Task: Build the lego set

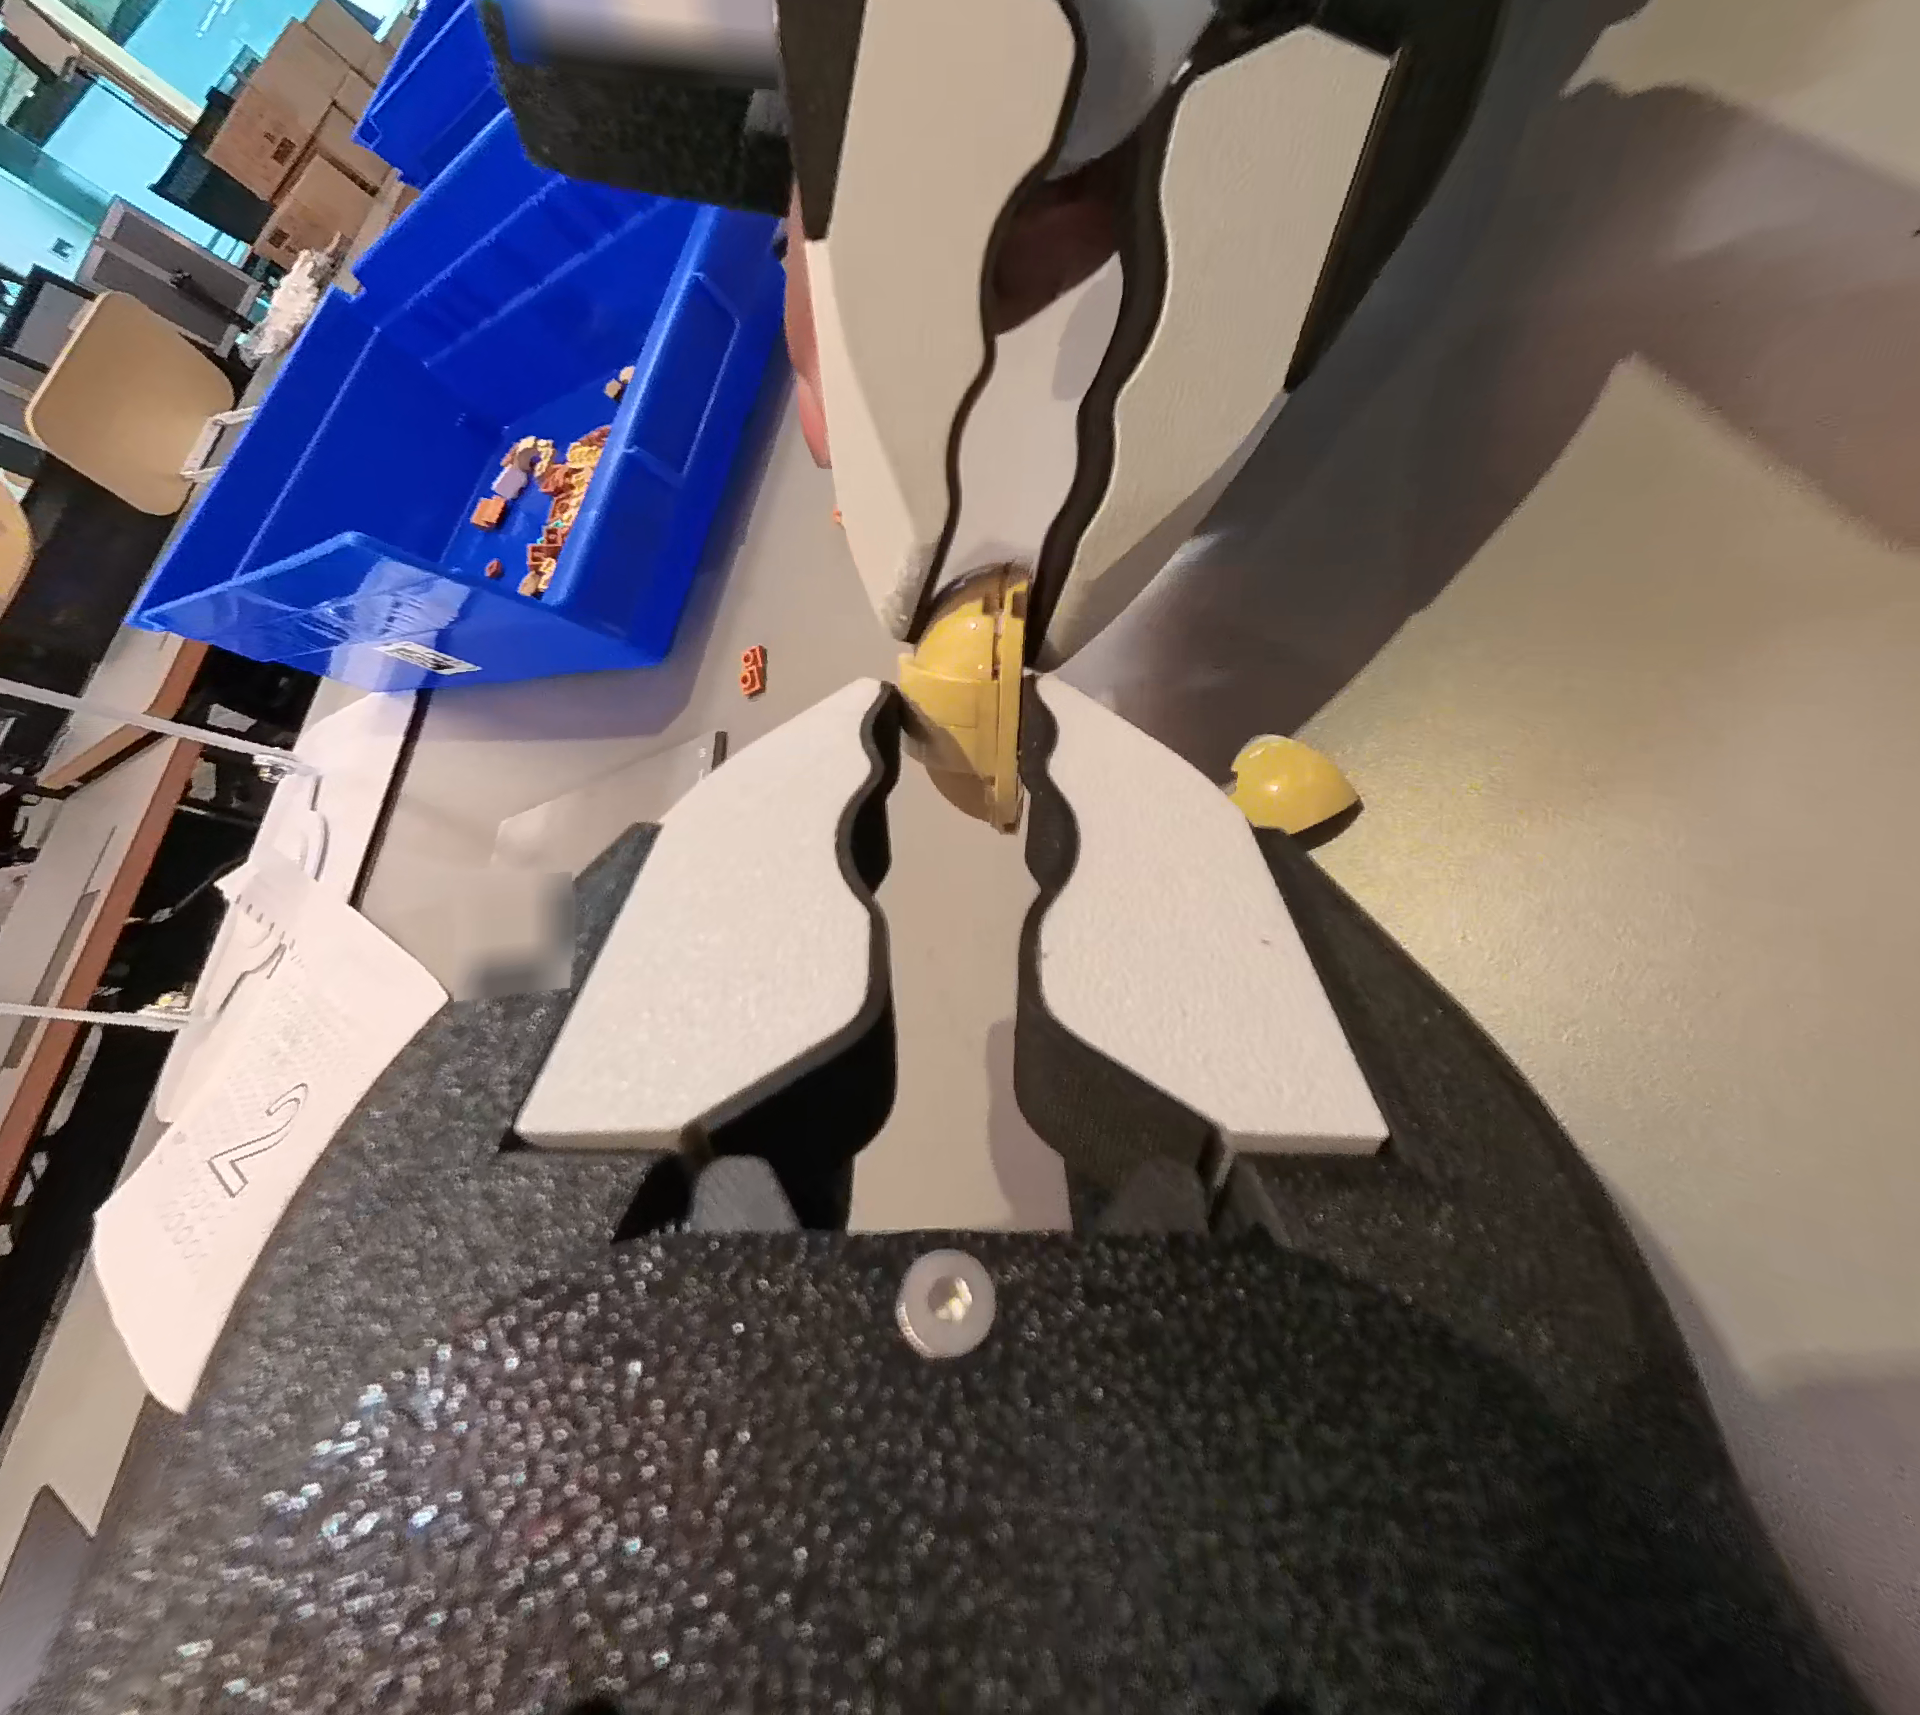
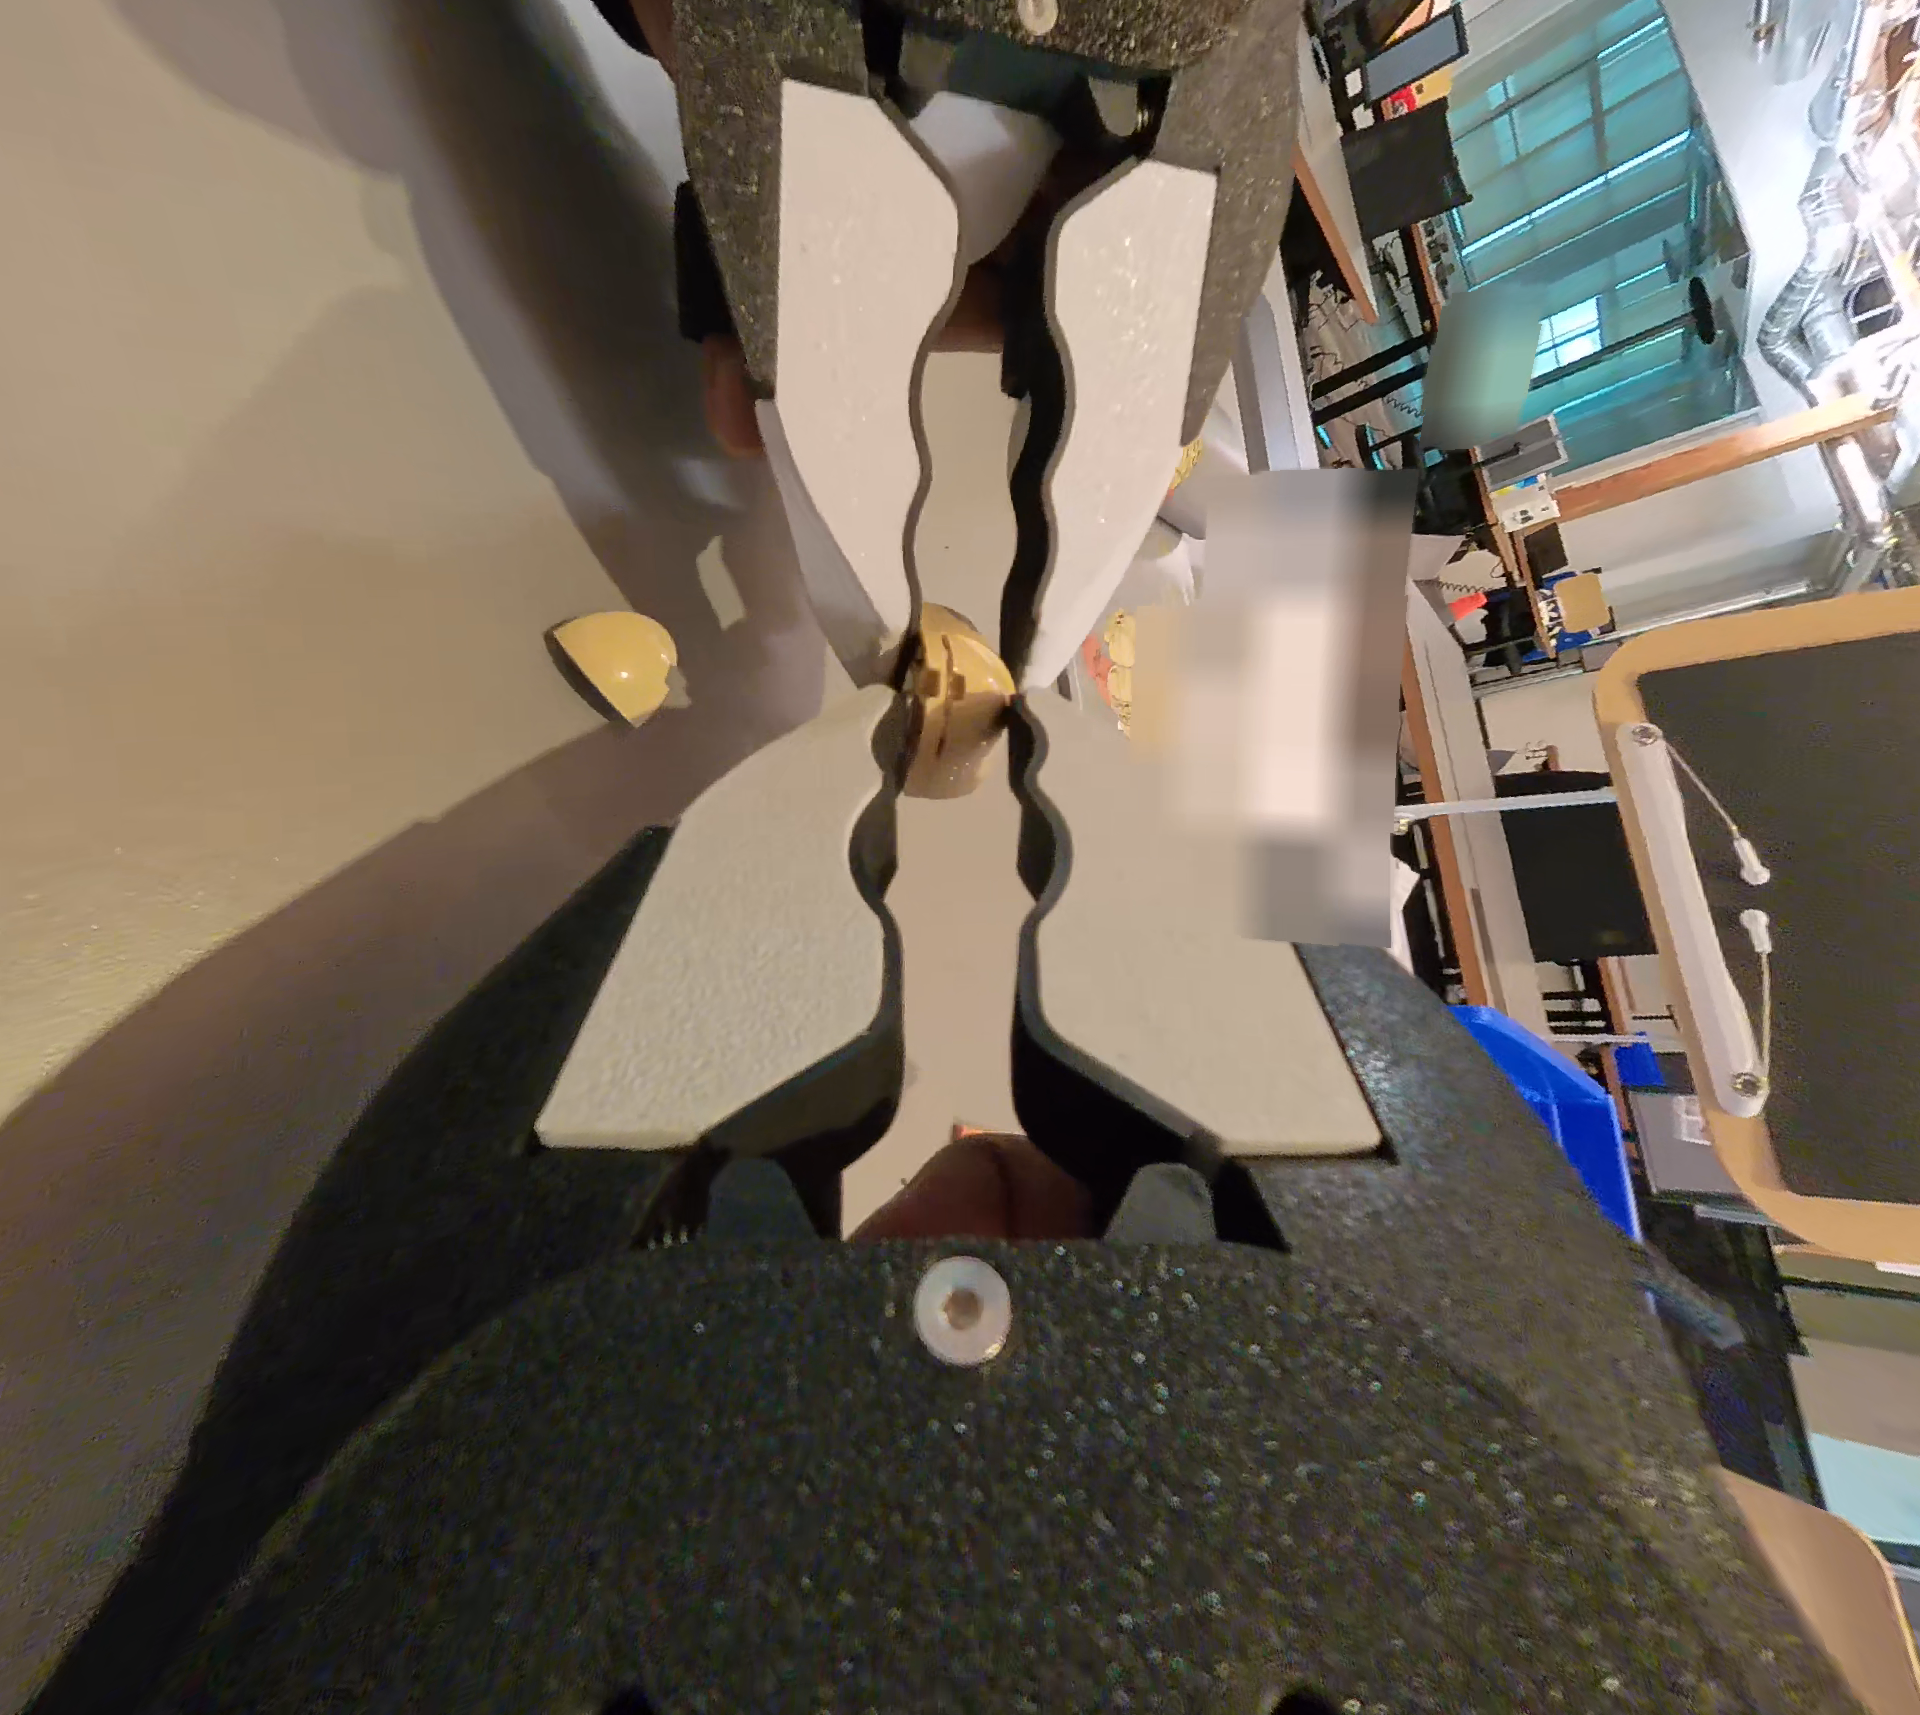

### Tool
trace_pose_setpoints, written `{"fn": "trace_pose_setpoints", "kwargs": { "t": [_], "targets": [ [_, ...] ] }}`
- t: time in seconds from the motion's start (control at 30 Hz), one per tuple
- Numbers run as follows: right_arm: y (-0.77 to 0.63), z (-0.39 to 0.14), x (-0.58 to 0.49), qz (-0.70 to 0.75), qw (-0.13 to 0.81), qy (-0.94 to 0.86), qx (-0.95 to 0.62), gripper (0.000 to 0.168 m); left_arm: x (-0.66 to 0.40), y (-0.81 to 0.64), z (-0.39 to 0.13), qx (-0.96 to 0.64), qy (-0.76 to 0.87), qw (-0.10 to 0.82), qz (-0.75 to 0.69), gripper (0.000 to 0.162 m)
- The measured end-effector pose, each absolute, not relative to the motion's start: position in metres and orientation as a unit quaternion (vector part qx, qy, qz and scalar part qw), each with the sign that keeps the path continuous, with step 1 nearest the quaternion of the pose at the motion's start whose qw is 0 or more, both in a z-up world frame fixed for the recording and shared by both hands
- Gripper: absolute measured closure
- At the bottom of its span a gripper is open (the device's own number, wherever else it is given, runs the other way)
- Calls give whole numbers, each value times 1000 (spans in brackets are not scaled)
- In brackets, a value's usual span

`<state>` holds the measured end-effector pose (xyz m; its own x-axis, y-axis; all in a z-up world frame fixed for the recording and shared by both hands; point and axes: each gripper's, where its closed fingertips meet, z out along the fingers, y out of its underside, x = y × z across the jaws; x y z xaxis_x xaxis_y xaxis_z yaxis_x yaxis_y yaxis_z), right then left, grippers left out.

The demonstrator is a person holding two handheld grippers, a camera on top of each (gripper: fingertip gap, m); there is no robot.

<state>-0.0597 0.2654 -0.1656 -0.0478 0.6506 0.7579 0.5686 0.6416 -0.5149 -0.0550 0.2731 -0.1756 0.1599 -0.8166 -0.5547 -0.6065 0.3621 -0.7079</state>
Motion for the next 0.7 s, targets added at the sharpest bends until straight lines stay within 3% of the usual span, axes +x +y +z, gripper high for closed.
{"fn": "trace_pose_setpoints", "kwargs": {
  "t": [0.7],
  "targets": [
    [262, -172, -60, 25, 539, -734, -412, 153, -54, 268, -185, -592, 632, 477, -150, 140]
  ]
}}
